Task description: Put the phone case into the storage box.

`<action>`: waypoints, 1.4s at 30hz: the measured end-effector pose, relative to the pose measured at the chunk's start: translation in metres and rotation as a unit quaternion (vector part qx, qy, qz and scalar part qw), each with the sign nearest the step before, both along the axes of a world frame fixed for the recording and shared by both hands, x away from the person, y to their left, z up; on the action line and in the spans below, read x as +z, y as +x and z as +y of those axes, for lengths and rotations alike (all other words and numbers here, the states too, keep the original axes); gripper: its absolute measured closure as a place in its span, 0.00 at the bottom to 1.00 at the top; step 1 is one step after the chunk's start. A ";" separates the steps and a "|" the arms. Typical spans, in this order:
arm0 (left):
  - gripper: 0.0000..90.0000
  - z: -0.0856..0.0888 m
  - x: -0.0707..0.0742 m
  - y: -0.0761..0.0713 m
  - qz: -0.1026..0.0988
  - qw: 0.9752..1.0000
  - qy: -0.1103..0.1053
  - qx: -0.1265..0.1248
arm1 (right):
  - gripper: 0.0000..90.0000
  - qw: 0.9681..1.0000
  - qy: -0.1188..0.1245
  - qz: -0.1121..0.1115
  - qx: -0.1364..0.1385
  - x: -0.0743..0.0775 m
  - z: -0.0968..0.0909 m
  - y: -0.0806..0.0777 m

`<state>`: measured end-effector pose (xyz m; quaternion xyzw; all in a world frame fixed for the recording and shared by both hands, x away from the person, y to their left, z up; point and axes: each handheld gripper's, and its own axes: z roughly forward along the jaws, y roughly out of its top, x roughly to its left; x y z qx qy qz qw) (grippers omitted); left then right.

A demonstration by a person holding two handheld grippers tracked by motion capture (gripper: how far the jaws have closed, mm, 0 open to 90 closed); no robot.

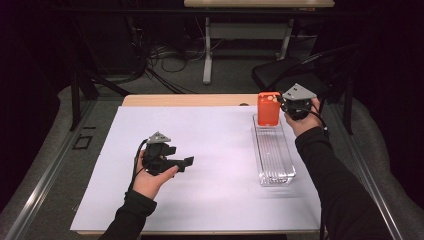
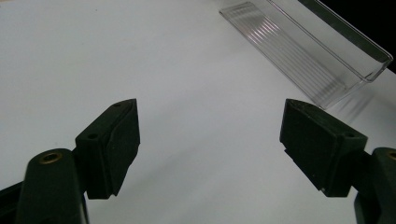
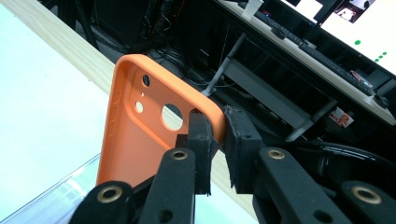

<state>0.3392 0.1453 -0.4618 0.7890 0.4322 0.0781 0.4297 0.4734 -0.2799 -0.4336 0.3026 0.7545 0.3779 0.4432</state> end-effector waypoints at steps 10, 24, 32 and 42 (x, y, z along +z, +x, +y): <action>0.23 0.004 -0.003 0.000 0.003 1.000 0.004 0.003 | 0.91 1.000 -0.010 -0.003 -0.006 -0.013 0.007 0.005; 0.23 0.004 -0.006 0.000 0.005 1.000 0.009 -0.001 | 0.91 1.000 -0.016 -0.008 -0.011 -0.031 0.013 0.007; 0.23 0.007 -0.007 -0.001 0.004 1.000 0.007 0.003 | 0.91 0.999 -0.029 -0.019 -0.005 -0.033 0.015 0.007; 0.23 0.005 -0.008 -0.001 0.005 1.000 0.010 0.002 | 0.91 0.999 -0.041 -0.030 0.017 -0.035 0.014 0.005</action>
